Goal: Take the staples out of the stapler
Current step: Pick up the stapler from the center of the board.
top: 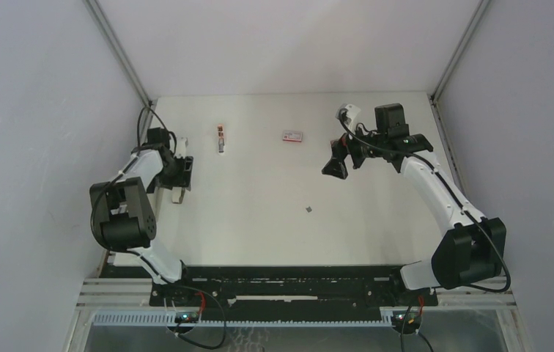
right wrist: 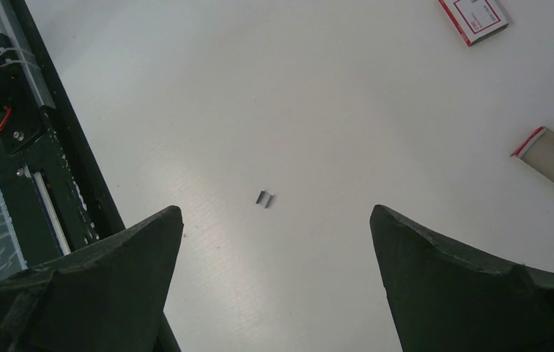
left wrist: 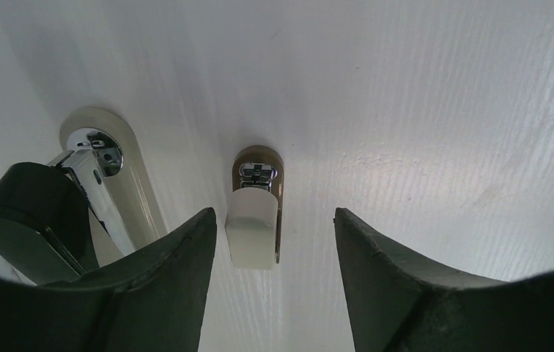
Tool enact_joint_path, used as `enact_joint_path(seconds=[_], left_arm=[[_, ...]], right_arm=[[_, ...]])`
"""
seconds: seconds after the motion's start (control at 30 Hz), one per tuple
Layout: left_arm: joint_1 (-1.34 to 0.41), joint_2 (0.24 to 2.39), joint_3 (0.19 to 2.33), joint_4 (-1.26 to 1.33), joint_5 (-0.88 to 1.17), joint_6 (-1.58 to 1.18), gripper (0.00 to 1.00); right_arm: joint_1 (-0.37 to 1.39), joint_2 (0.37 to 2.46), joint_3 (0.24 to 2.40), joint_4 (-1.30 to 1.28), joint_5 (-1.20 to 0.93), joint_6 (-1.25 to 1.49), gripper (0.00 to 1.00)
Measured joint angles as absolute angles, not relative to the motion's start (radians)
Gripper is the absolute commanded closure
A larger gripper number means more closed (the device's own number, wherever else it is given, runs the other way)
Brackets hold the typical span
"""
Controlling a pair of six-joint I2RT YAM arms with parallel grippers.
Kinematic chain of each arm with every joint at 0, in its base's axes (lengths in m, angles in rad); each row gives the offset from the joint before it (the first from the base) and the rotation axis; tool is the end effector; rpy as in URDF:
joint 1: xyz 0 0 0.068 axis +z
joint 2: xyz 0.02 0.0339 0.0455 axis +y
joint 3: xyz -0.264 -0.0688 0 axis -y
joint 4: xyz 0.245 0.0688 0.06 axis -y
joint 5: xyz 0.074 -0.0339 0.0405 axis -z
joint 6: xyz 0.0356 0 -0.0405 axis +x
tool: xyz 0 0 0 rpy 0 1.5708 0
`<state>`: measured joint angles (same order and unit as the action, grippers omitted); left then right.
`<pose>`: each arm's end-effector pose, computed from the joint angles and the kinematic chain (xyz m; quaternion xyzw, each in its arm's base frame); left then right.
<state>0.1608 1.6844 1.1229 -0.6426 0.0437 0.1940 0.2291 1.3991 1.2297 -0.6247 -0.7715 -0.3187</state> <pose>0.3246 0.0511 0.1939 0.0203 0.9828 0.0110 0.1832 0.2829 0.0915 0.3205 -0.3691 0.7870 0.3322 0.3661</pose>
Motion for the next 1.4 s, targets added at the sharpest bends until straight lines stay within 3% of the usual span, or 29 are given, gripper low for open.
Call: enact_joint_path(seconds=[0.3,0.5,0.93,1.4], left_arm=[[0.162,1.703,1.116,-0.625,0.02,0.186,0.69],[0.162,1.703,1.114,-0.622,0.015,0.186,0.84],[0.128,1.679,1.115,-0.64,0.179,0.252,0.87],[-0.281,1.567,1.182,-0.674,0.447,0.434,0.93]], right_arm=[[0.229,1.403,1.23,-0.625,-0.773,-0.319,0.01],[0.229,1.405,1.23,-0.625,-0.774,-0.319,0.01],[0.237,1.43,1.23,-0.625,-0.856,-0.307,0.01],[0.377,1.683,1.303,-0.665,-1.053,-0.184,0.1]])
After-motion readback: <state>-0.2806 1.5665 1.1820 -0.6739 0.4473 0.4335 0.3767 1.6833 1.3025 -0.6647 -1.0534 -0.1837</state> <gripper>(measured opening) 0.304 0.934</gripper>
